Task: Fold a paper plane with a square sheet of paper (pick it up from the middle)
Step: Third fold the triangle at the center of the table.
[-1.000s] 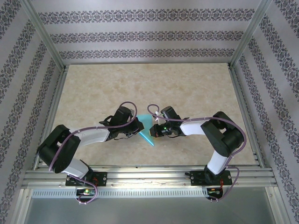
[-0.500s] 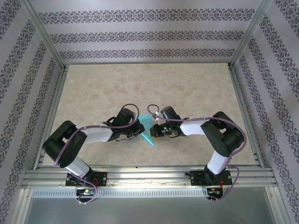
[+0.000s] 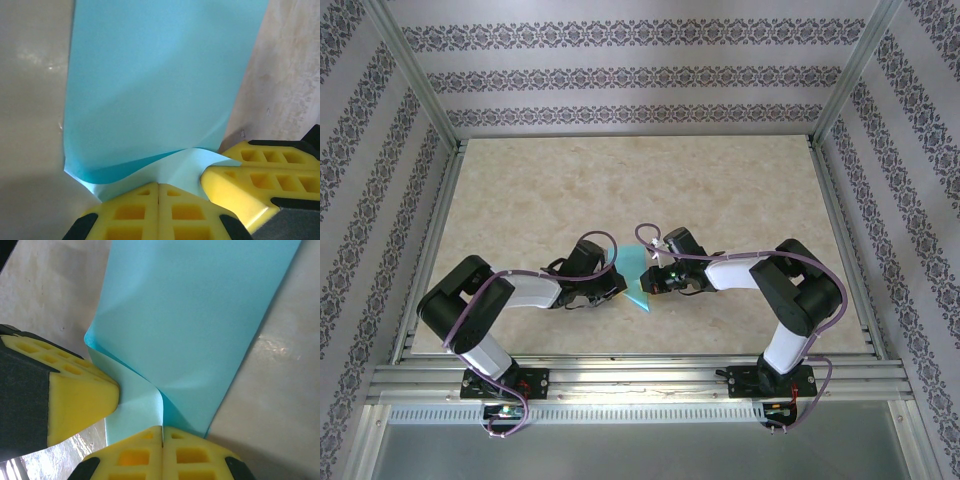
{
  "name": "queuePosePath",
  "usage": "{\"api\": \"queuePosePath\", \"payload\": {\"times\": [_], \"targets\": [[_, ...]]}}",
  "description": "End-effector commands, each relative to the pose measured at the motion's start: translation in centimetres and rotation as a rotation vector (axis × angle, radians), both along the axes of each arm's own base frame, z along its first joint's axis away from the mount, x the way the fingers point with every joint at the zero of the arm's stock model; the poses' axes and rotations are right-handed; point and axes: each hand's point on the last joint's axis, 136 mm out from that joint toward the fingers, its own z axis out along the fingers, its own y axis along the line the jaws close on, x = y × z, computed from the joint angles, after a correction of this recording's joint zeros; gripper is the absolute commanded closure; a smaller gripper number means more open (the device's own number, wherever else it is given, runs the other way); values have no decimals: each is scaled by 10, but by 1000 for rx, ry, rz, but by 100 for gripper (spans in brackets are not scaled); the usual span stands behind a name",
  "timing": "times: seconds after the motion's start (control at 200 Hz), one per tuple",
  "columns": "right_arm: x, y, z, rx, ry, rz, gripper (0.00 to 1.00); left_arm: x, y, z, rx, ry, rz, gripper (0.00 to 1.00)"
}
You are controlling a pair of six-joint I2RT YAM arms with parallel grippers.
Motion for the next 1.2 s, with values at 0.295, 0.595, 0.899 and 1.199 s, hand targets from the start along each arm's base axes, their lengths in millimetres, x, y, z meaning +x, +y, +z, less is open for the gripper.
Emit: {"api": "queuePosePath", "payload": {"times": [0.295, 0.595, 0.899, 1.199], "targets": [[8, -5, 39, 41, -3, -57, 81, -10, 6, -19, 60, 24, -13, 100], [-20, 12, 71, 158, 80, 11, 87, -9, 5, -16, 58, 14, -14, 100], [-44, 30, 40, 24, 158, 69, 99, -9, 5, -16, 55, 10, -15, 100], [-43, 30, 24, -75, 184, 84, 100, -10, 6, -17, 54, 10, -14, 100]]}}
